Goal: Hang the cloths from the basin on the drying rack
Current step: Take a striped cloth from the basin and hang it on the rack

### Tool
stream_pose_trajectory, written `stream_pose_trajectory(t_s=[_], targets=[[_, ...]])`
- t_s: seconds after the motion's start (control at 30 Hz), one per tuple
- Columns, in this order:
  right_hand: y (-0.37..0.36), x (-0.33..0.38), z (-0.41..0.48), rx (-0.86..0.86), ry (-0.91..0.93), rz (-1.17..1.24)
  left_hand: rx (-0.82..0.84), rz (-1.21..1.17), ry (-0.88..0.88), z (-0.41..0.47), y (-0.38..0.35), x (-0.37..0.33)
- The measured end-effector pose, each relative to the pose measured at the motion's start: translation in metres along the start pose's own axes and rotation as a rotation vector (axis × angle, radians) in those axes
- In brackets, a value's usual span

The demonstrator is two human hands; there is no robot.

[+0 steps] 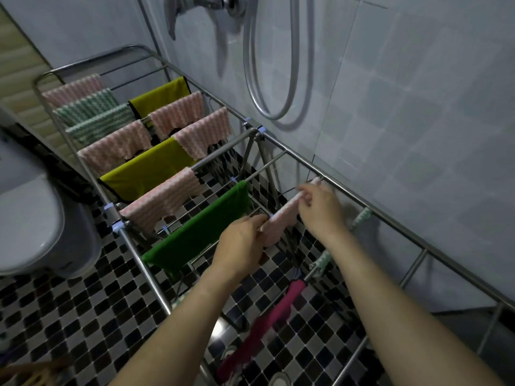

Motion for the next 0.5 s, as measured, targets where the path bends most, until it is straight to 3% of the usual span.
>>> stream_pose_trajectory(t_s=[0.27,0.4,0.5], targets=[[-0.022,0.029,-0.059,0.163,0.433,-0.26,0.029,0.106,0.162,-0.079,0.031,0.032],[-0.037,0.027,-0.056,0.198,0.413,-0.25,0.063,0.124,0.214,-0.11,0.033,0.041],[-0.041,0.026,-0.05,0.1,0.38,-0.294,0.04,0.124,0.23,-0.123,0.036,0.043]])
Point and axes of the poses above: each hand's wrist, its own z-axis towards the middle knuckle, its own y-axis out of the back of the hand, x = y × z, the point moved 5 cm from there along z, towards the middle knuckle, and after that the axes turned 14 degrees about -y, right-handed, at the moved point
